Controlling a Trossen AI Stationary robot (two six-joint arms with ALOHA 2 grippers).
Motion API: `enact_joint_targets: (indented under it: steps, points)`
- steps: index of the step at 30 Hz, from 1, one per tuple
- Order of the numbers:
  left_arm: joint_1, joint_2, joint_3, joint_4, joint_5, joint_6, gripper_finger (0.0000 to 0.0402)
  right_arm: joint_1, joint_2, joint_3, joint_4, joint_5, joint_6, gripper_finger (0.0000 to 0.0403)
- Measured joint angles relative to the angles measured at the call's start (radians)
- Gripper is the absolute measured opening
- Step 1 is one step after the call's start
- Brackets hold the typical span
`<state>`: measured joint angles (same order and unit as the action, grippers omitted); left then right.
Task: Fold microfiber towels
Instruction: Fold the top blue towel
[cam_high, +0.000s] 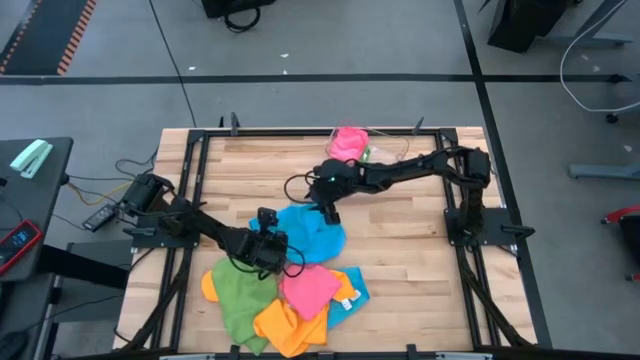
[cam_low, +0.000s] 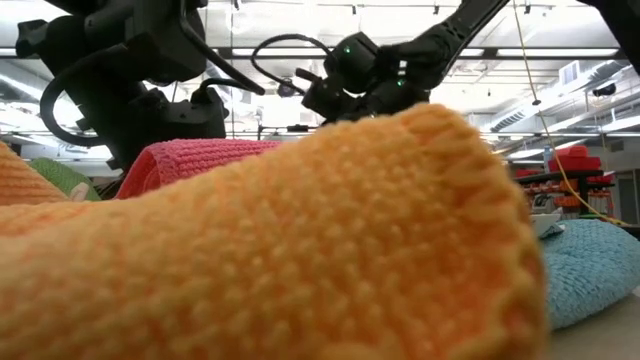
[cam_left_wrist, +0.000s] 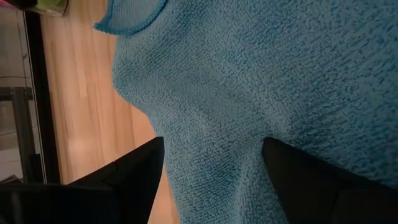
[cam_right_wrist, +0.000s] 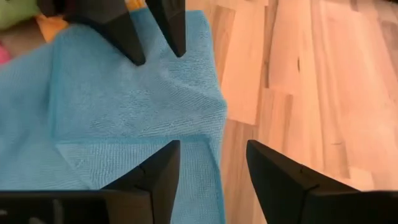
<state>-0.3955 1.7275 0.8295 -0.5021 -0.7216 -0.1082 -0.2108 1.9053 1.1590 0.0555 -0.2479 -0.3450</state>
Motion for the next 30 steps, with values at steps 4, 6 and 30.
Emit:
enact_joint_targets:
  steps: [4, 6, 30]
  points:
    - [0.006, 0.000, 0.000, 0.015, 0.000, 0.023, 0.0286, -0.023, 0.022, 0.003, 0.074, -0.073, 0.038, 0.0211]
    - [0.011, 0.000, 0.000, 0.021, 0.000, 0.024, 0.0286, -0.018, 0.063, 0.015, 0.077, -0.082, 0.037, 0.0216]
    - [0.020, 0.000, 0.001, 0.016, -0.003, -0.012, 0.0286, -0.003, 0.150, 0.069, 0.022, -0.087, -0.024, 0.0052]
